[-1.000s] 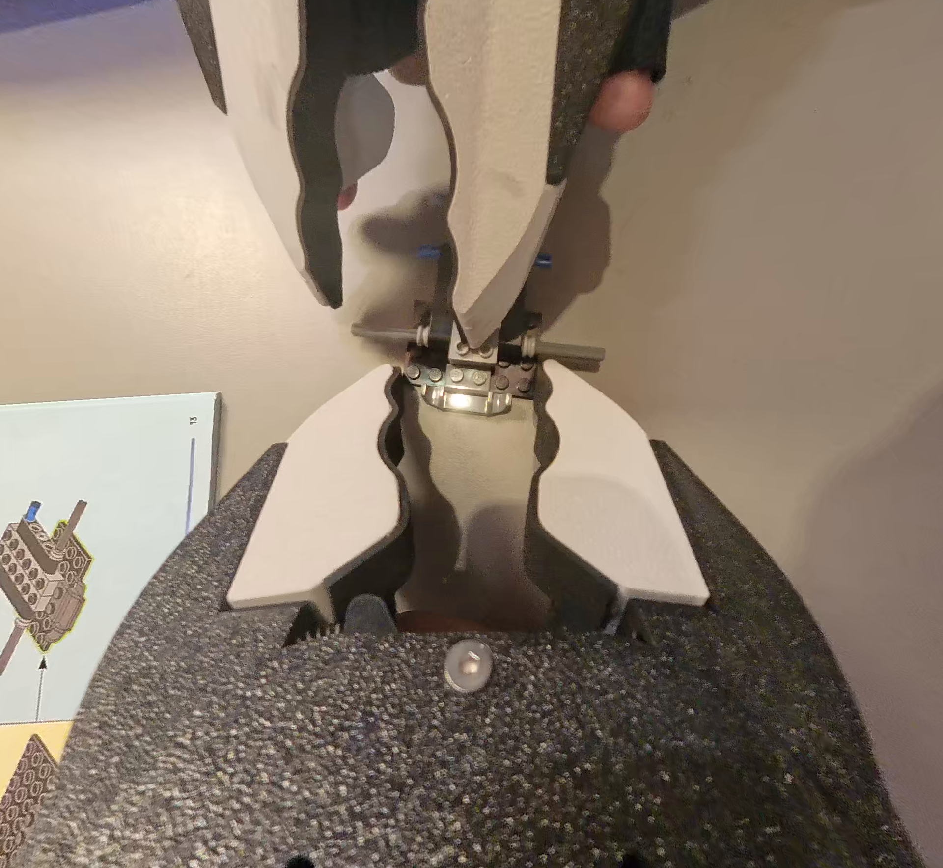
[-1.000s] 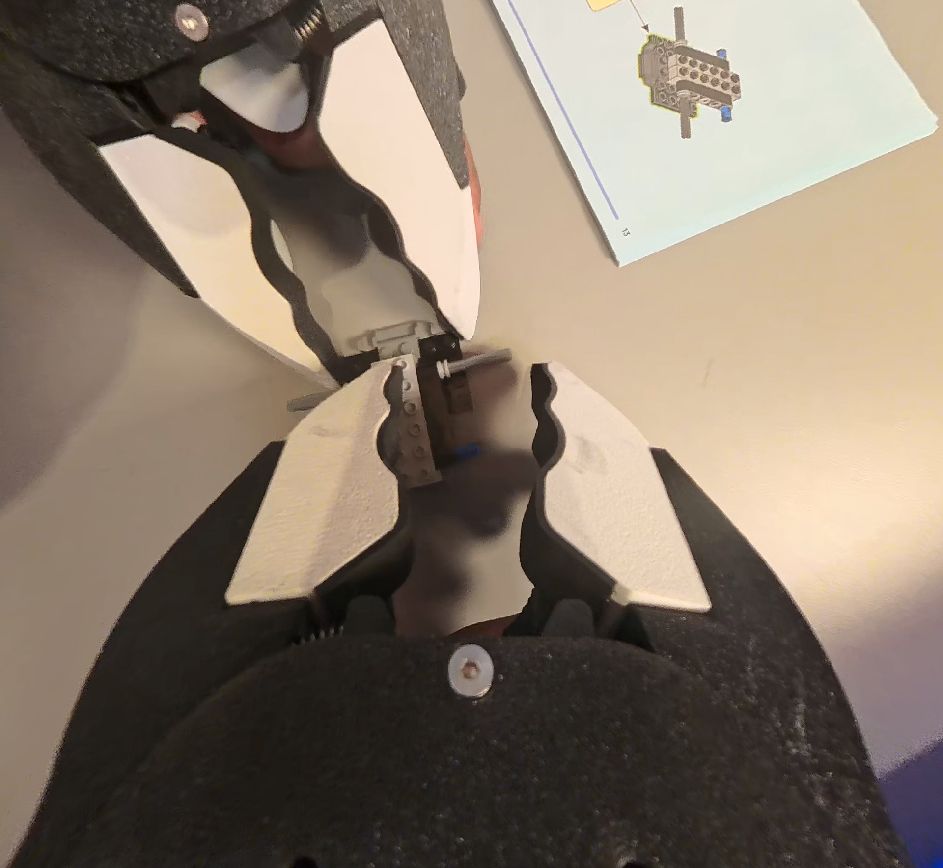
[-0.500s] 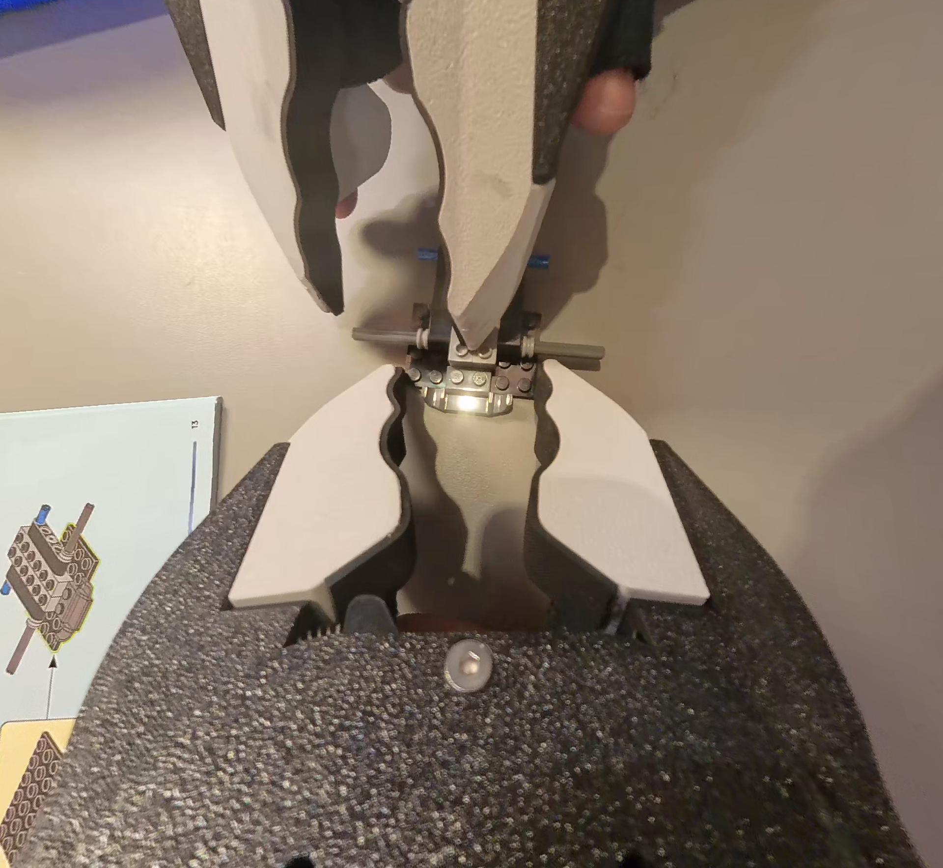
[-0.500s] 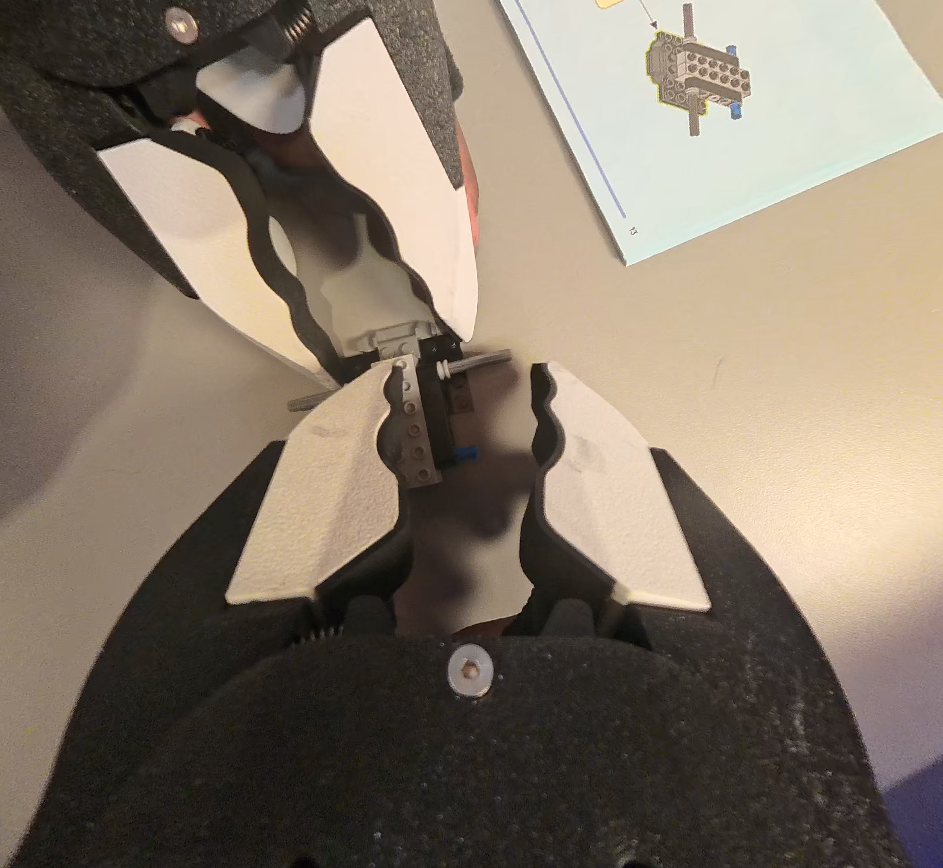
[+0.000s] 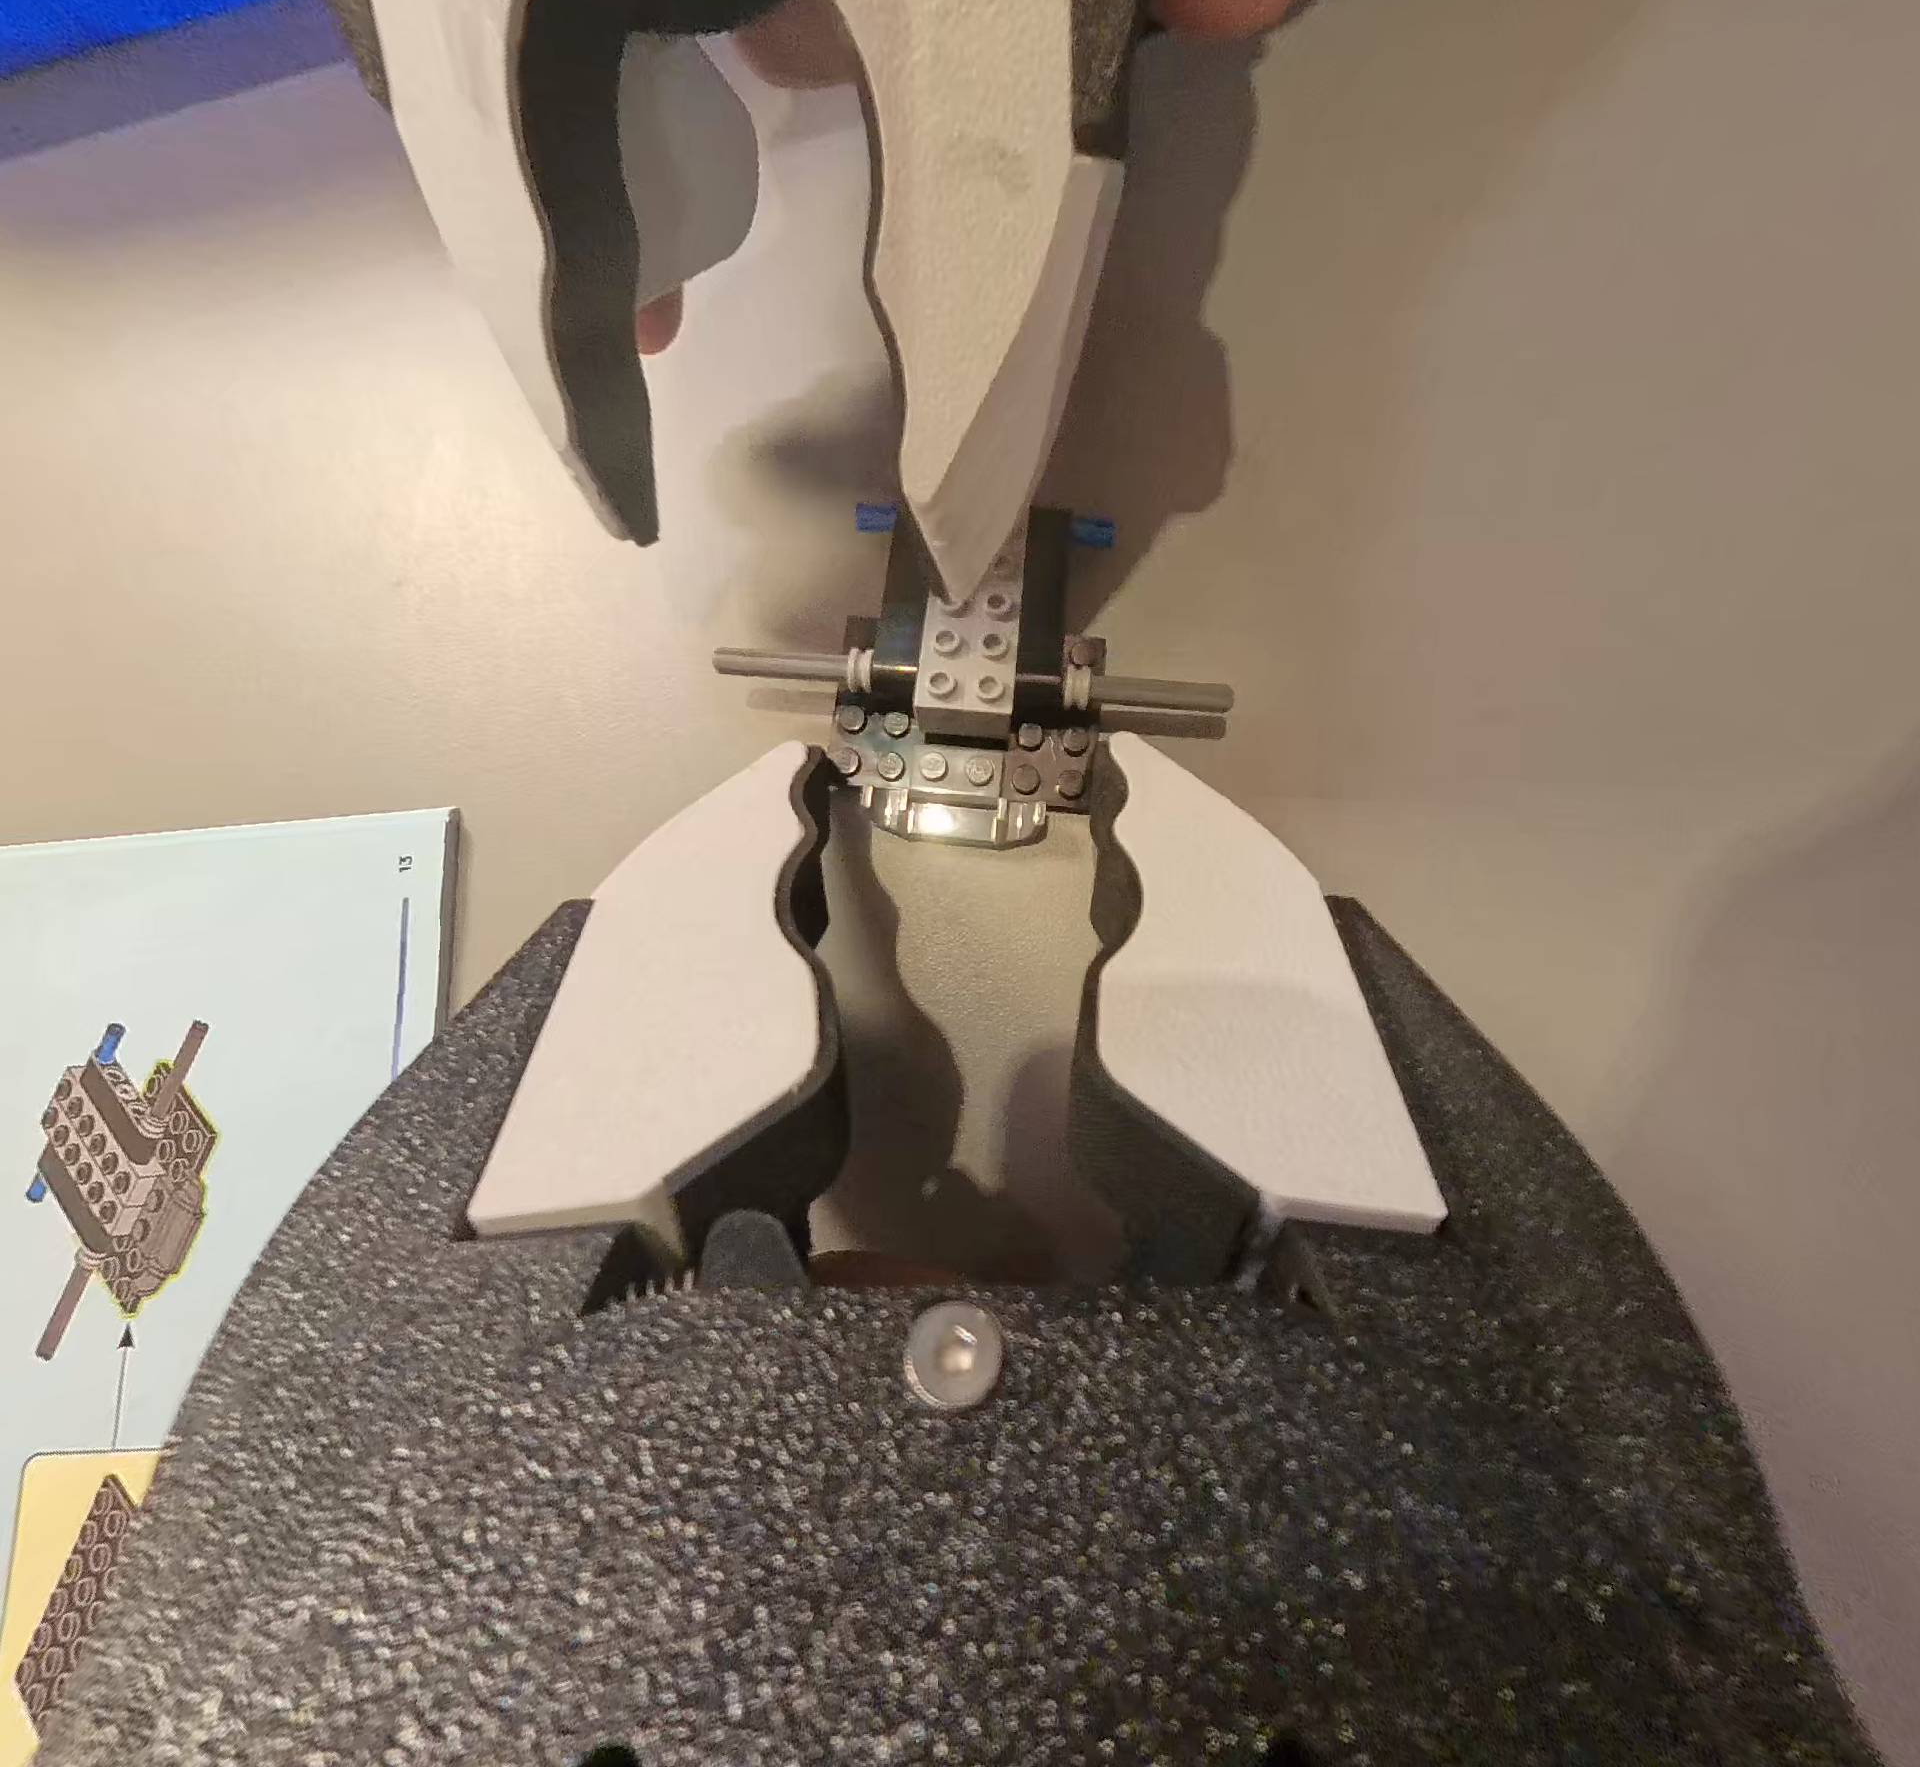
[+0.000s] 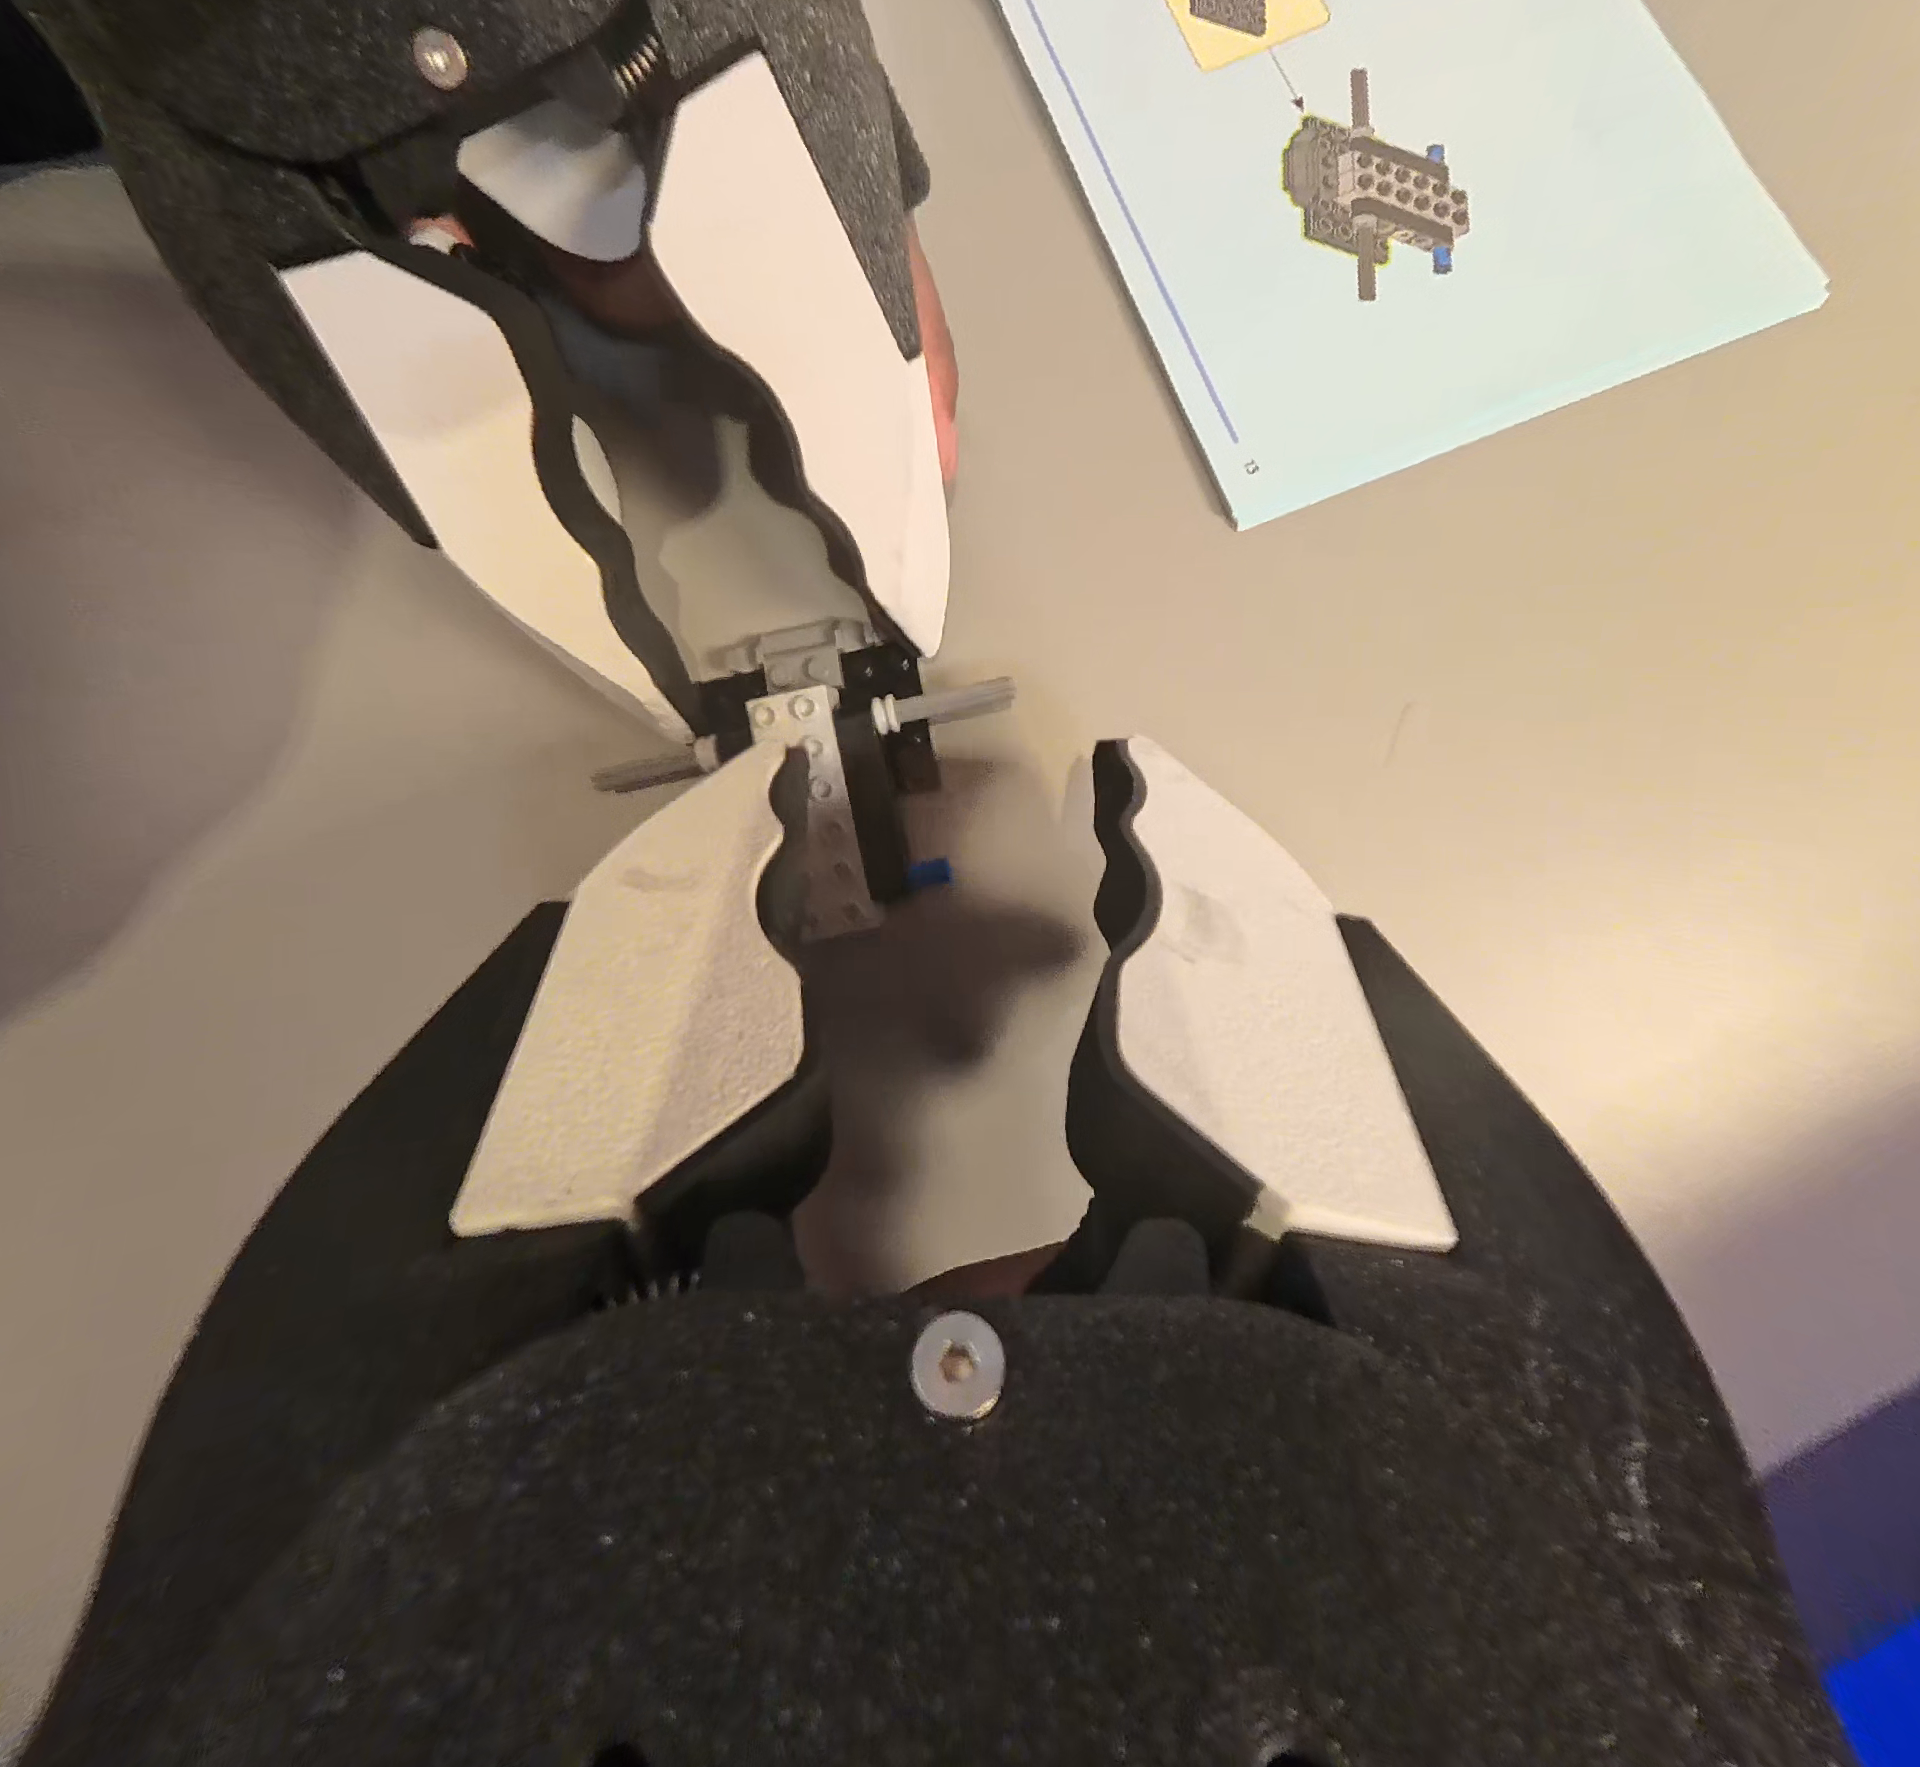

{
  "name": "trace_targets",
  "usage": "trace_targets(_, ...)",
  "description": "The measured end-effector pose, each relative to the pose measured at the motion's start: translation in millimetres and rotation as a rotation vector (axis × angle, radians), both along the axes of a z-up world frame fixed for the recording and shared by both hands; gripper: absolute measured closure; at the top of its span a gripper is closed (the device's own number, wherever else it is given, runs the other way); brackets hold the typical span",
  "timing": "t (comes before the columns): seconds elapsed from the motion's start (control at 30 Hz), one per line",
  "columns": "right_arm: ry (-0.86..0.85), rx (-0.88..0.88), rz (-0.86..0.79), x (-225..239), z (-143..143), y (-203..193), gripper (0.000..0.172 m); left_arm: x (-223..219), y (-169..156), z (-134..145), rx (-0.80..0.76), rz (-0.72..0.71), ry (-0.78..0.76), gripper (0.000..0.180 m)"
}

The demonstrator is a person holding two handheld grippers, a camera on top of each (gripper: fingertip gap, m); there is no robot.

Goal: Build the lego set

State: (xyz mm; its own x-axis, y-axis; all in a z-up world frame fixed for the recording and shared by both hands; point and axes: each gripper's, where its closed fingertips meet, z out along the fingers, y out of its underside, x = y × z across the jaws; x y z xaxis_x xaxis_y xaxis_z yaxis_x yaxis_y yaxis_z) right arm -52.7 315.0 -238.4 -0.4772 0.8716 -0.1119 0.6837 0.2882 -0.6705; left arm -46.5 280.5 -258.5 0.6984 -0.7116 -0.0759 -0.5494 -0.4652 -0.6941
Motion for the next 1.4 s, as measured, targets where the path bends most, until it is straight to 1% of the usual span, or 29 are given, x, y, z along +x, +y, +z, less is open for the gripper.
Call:
trace_targets(0.2, -0.067, -0.057, 0.025, 4.0, -11.9, -8.2, 0.118, 1.0, -0.4, 1.3, 0.038, -0.011, 0.028, 0.132)
trace_targets(0.47, -0.1, -0.139, 0.029, 3.9, -12.1, -16.1, 0.122, 1.0, -0.2, 3.7, 0.09, -0.014, 0.08, 0.132)
trace_targets(0.6, -0.115, -0.199, 0.037, 5.6, -10.2, -19.7, 0.129, 1.7, 1.1, 6.5, 0.143, -0.024, 0.109, 0.134)
trace_targets(0.63, -0.117, -0.209, 0.039, 5.7, -9.9, -20.2, 0.13, 3.0, 0.8, 7.8, 0.159, -0.032, 0.114, 0.15)
trace_targets(0.67, -0.116, -0.215, 0.037, 5.4, -9.9, -20.5, 0.131, 3.5, 3.5, 11.6, 0.196, -0.021, 0.113, 0.161)
trace_targets(0.73, -0.12, -0.23, 0.035, 4.8, -9.8, -21.3, 0.135, 7.0, 3.6, 15.8, 0.214, -0.028, 0.095, 0.164)
trace_targets(0.83, -0.119, -0.232, 0.03, 4.4, -9.9, -21.4, 0.137, 2.9, 3.0, 10.9, 0.187, -0.017, 0.121, 0.156)
trace_targets(0.9, -0.113, -0.221, 0.028, 4.1, -10.1, -20.8, 0.136, 0.5, 2.2, 10.3, 0.183, -0.008, 0.111, 0.154)
trace_targets(0.97, -0.091, -0.185, 0.013, 1.4, -9.8, -15.6, 0.129, -2.7, 2.0, 11.7, 0.173, 0.014, 0.079, 0.151)
trace_targets(1.03, -0.037, -0.148, 0.012, -1.5, -4.9, -9.2, 0.128, -9.0, 1.9, 11.5, 0.16, 0.042, 0.062, 0.147)
trace_targets(1.13, 0.044, -0.13, 0.031, -4.5, 6.4, -4.2, 0.128, -16.5, 2.2, 6.0, 0.096, 0.082, 0.042, 0.132)
trace_targets(1.2, 0.038, -0.128, 0.048, -2.7, 4.7, -5.8, 0.125, -18.4, 5.7, 6.2, 0.081, 0.096, 0.023, 0.128)
trace_targets(1.27, 0.007, -0.107, 0.045, -3.1, -3.7, -8.0, 0.122, -18.5, 8.8, 5.1, 0.061, 0.099, 0.011, 0.124)
trace_targets(1.4, -0.018, -0.043, 0.056, -4.7, -10.4, -15.9, 0.115, -19.9, 8.3, 3.9, 0.053, 0.108, 0.015, 0.122)
